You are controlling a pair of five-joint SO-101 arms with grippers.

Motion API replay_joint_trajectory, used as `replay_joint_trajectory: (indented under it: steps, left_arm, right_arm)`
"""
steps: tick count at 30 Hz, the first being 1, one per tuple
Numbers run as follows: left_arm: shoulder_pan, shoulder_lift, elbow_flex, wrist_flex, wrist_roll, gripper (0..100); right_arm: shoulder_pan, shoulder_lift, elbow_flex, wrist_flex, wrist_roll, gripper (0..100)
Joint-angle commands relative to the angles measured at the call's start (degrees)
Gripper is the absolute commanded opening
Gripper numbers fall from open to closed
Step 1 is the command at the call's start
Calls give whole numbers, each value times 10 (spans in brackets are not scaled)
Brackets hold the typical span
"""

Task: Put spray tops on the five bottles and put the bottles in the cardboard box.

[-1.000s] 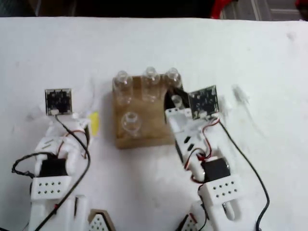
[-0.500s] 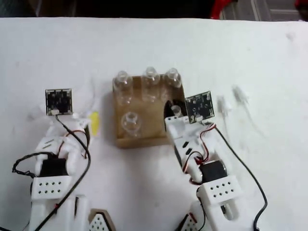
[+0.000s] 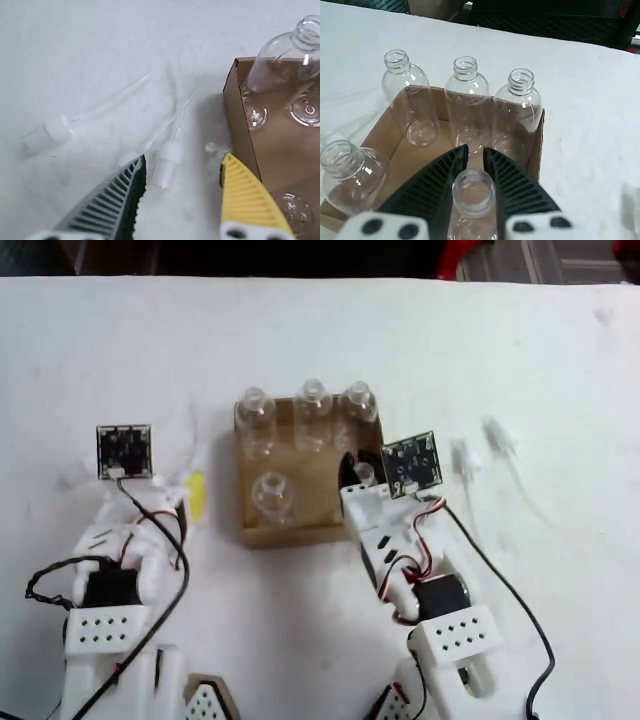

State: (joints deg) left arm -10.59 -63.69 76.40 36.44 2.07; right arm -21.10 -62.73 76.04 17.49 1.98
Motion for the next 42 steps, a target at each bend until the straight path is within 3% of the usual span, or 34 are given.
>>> replay_joint_trajectory:
  steps: [1,7,15,32,42]
  left_arm:
    - [-6,-11,0,-11,-22,229]
    - [-6,-11,0,-9,-22,229]
    - [-7,-10,10,-11,-24,233]
    - [-24,-10,14,-24,-23,231]
    - [-24,-10,12,-25,-25,230]
  right_arm:
    - [-7,-6,-4,-13,2,21]
    - [-7,-9,-4,-9,2,32]
    - [-7,-9,-4,-8,1,181]
    - [-20,-13,-15,15,0,187]
    - [0,-225,-7,134,-5,187]
